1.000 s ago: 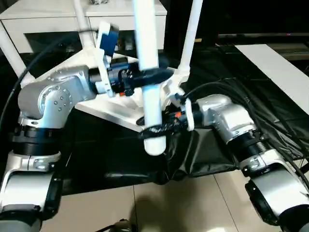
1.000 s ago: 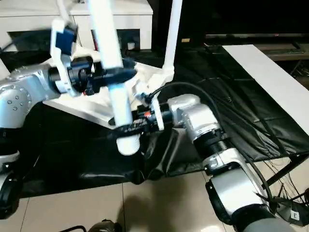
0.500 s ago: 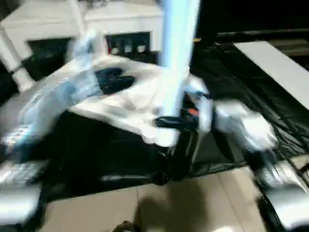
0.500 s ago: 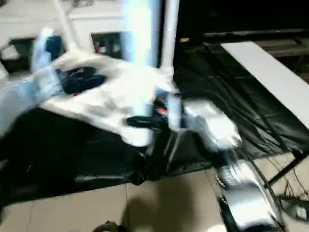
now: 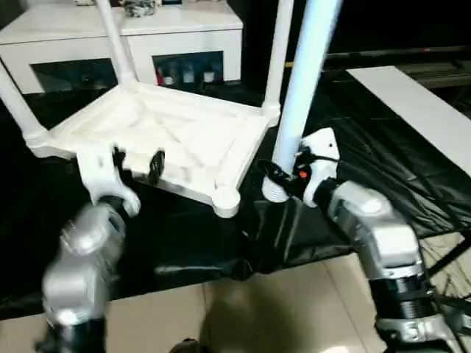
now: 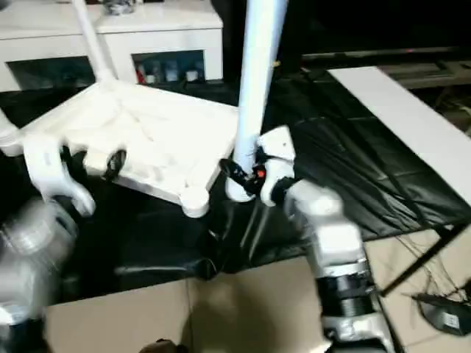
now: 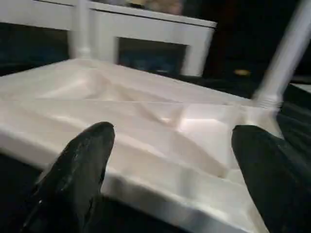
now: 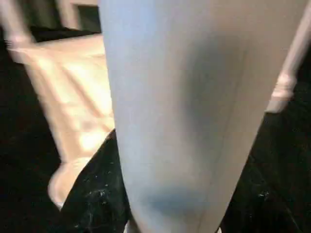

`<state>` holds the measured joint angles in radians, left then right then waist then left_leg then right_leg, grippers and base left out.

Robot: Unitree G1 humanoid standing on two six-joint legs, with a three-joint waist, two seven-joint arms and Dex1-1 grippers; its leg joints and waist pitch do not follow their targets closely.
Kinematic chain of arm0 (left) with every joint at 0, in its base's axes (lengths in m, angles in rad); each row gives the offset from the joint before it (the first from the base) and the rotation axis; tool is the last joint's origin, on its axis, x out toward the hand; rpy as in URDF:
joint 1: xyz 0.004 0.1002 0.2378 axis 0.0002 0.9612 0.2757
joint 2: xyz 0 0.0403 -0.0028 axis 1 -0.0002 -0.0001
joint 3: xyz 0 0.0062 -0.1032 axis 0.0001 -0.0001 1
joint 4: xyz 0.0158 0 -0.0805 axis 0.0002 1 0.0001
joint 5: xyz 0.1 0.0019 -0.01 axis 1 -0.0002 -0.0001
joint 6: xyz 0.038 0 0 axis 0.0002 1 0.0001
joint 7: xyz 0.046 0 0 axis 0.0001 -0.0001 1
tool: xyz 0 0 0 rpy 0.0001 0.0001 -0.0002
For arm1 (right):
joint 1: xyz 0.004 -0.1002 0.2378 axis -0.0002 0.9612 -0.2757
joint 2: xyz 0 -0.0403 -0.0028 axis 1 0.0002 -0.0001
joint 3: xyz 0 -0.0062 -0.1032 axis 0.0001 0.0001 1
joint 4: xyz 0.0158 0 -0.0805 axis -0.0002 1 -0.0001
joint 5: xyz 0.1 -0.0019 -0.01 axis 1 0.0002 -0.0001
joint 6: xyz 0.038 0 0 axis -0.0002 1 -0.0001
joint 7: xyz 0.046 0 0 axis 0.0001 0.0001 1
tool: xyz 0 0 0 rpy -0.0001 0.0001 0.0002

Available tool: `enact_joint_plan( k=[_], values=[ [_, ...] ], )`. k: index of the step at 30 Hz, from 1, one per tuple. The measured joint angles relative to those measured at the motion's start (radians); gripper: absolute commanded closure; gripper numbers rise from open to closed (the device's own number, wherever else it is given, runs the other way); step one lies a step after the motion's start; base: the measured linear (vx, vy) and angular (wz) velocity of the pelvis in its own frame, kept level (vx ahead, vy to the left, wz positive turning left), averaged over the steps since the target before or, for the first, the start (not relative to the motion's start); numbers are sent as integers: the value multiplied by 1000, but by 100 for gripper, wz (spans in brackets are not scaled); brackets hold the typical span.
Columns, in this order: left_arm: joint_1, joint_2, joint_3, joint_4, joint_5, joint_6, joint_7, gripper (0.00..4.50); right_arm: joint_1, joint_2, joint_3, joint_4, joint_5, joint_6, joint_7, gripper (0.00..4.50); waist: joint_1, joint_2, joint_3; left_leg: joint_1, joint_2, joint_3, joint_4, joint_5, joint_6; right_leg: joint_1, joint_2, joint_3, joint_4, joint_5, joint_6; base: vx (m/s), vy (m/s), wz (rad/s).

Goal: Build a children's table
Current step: Move to table

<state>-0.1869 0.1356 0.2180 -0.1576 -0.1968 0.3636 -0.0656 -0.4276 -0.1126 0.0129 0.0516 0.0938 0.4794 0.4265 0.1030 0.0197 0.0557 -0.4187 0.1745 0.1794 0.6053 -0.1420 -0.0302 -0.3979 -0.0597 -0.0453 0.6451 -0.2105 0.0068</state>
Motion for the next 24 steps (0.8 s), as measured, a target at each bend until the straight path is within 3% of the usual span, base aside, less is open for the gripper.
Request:
enact_joint_plan(
  k=[1,4,9,12,13,14,15,16,18,22,23,24],
  values=[
    [9,-3,-1,-29,31,2,28,16,9,17,-11,3,-4,-18,-39,262,-1,-6,0,0,0,0,0,0,0,-1,0,0,0,0,0,0,0,0],
    [32,-7,-23,-79,78,12,60,16,41,18,-22,3,-13,-80,-69,262,-2,-8,-2,1,0,-1,-2,0,0,0,0,-1,-7,0,0,0,0,0],
    [68,0,-54,-79,115,-75,61,16,194,21,-54,-44,-9,-119,-75,262,-8,-3,1,8,-2,-2,-4,0,0,12,0,1,-25,5,8,0,0,0],
    [57,4,-110,-62,112,-110,1,16,239,12,-53,-83,-2,-131,-66,262,-16,8,5,17,-3,-3,-6,-2,2,16,0,0,-36,6,8,0,0,0],
    [56,0,-129,-62,111,-111,-19,16,241,12,-53,-93,2,-140,-66,262,-21,16,7,23,-4,-5,-6,-3,3,19,-1,0,-39,5,9,0,0,0],
    [56,-8,-139,-62,102,-111,-35,16,241,11,-53,-103,6,-144,-67,262,-26,31,13,30,-4,-7,-7,-4,4,25,-1,-2,-44,5,9,-10,40,-20],
    [57,-12,-146,-59,89,-110,-55,16,246,7,-52,-120,9,-151,-67,262,-36,39,15,37,-4,-13,-8,-6,4,36,-1,-9,-55,5,10,-10,40,-20],
    [56,-10,-153,-56,80,-110,-75,16,251,0,-50,-136,13,-166,-65,262,-49,57,19,45,-4,-17,-12,-9,4,47,-2,-18,-69,5,10,-2,49,-20],
    [58,0,-164,-52,74,-117,-102,16,278,-18,-42,-159,13,-180,-46,262,-64,70,18,55,-7,-22,-19,-10,3,57,-7,-23,-75,5,9,2,42,-19],
    [98,7,-190,-30,74,-138,-126,16,295,-33,-39,-158,10,-186,-26,262,-99,70,18,58,-19,-33,-22,-14,-2,46,-17,-29,-66,5,10,-2,-3,-5],
    [107,7,-189,-25,75,-137,-123,16,292,-26,-41,-155,10,-186,-29,262,-107,69,19,61,-18,-37,-21,-15,-4,47,-17,-35,-68,5,10,-17,-17,-18],
    [112,5,-187,-21,75,-131,-116,16,283,-18,-42,-151,11,-186,-32,262,-117,73,21,53,-20,-51,-21,-18,-7,55,-26,-61,-69,3,10,-17,-17,-18]
  ],
)
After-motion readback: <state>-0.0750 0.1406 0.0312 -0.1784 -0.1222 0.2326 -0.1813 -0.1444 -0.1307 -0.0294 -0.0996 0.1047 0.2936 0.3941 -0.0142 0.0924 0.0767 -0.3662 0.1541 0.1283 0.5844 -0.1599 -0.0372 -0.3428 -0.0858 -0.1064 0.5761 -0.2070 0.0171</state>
